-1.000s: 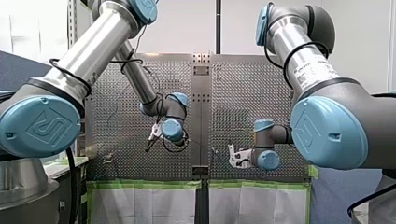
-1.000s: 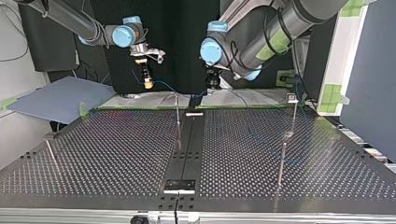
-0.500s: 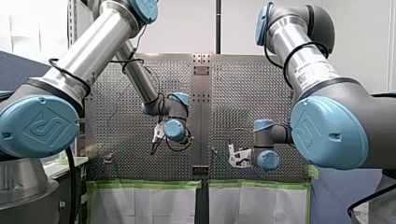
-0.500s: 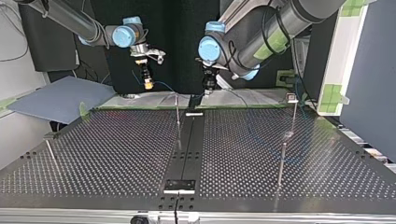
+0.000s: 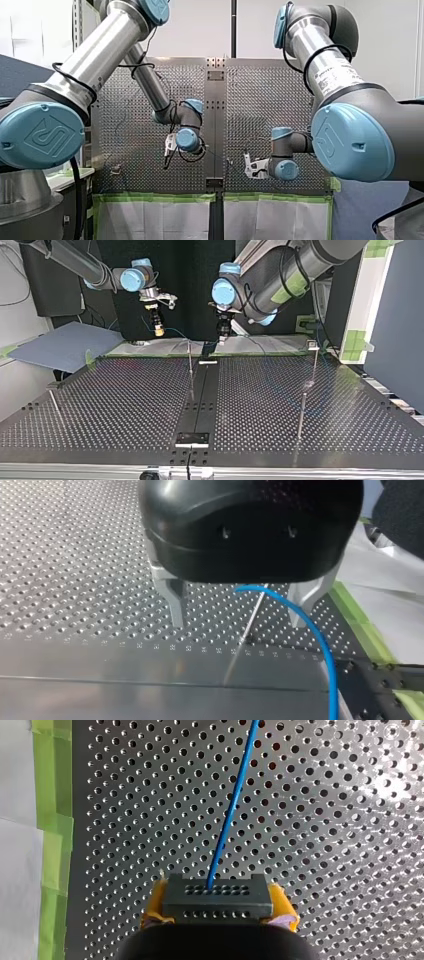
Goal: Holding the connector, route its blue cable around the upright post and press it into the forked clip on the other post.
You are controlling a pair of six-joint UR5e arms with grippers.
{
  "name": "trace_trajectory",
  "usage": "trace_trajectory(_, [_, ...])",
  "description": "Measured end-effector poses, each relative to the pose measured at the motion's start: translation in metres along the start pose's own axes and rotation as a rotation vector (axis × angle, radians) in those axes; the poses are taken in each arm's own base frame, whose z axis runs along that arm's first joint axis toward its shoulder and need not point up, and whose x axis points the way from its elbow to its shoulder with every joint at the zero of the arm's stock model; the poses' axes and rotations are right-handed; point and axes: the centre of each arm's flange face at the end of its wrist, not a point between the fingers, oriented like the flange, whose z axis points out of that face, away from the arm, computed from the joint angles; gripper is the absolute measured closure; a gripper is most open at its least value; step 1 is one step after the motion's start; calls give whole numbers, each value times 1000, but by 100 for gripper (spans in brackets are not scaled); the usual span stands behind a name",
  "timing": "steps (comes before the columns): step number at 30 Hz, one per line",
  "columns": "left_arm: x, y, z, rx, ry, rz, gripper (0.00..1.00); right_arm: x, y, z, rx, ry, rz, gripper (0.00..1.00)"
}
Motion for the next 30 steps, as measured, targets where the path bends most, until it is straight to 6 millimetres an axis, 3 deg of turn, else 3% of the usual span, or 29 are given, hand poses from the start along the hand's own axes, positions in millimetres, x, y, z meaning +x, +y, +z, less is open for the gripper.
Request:
trace_trajectory(18, [22,-23,36,-5,9,-20,0,1,-4,-1,13,0,0,56])
trace_trajectory(30, [23,-48,21,51,1,1,0,1,-6,-1,15,1,1,56])
